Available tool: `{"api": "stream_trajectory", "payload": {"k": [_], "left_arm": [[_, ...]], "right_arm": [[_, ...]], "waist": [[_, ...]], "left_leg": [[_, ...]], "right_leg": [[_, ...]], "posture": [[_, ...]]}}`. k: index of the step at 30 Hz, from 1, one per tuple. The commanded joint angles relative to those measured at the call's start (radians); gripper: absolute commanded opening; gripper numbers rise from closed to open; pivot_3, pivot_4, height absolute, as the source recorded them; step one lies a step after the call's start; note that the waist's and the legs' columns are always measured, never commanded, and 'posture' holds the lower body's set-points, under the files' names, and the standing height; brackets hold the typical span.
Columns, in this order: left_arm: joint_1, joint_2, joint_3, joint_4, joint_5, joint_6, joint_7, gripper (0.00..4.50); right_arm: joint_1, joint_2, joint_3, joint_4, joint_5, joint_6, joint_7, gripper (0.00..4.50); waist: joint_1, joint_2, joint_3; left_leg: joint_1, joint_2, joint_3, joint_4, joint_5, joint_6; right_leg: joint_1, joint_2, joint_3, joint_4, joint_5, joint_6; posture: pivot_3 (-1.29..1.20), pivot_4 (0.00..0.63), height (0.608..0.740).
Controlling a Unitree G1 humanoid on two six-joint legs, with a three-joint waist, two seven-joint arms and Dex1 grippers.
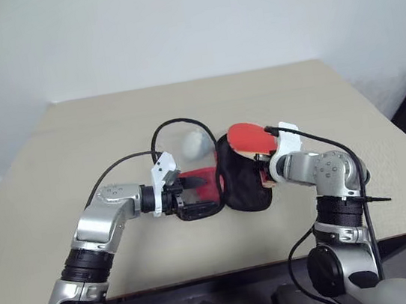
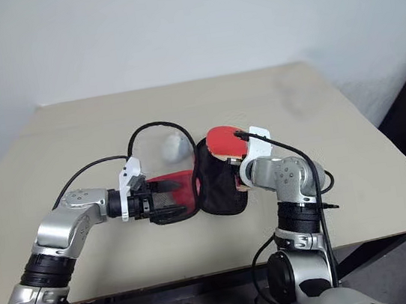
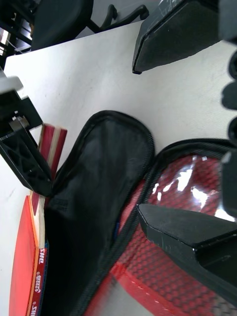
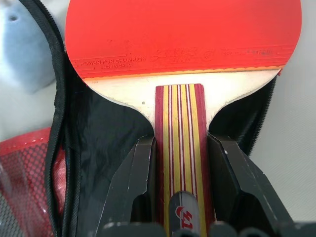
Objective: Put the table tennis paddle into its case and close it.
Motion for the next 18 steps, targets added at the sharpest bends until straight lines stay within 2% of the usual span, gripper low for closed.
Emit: {"api": "stream_trajectory", "payload": {"k": [1, 18], "left_arm": [[-0.021, 0.002, 0.013, -0.030, -0.008, 0.001, 0.000, 4.50], [-0.017, 0.006, 0.016, -0.034, -0.007, 0.001, 0.005, 4.50]], "right_arm": [[-0.081, 0.192, -0.023, -0.093, 0.058, 0.046, -0.001, 1.11], [-0.084, 0.199, -0.041, -0.174, 0.104, 0.173, 0.003, 1.11]], "waist": [[0.003, 0.000, 0.000], [0.005, 0.000, 0.000]], "left_leg": [[0.000, 0.000, 0.000, 0.000, 0.000, 0.000], [0.000, 0.000, 0.000, 0.000, 0.000, 0.000]], "right_leg": [[0.000, 0.000, 0.000, 0.000, 0.000, 0.000], [0.000, 0.000, 0.000, 0.000, 0.000, 0.000]], "posture": [[0.00, 0.000, 0.740], [0.00, 0.000, 0.740]]}}
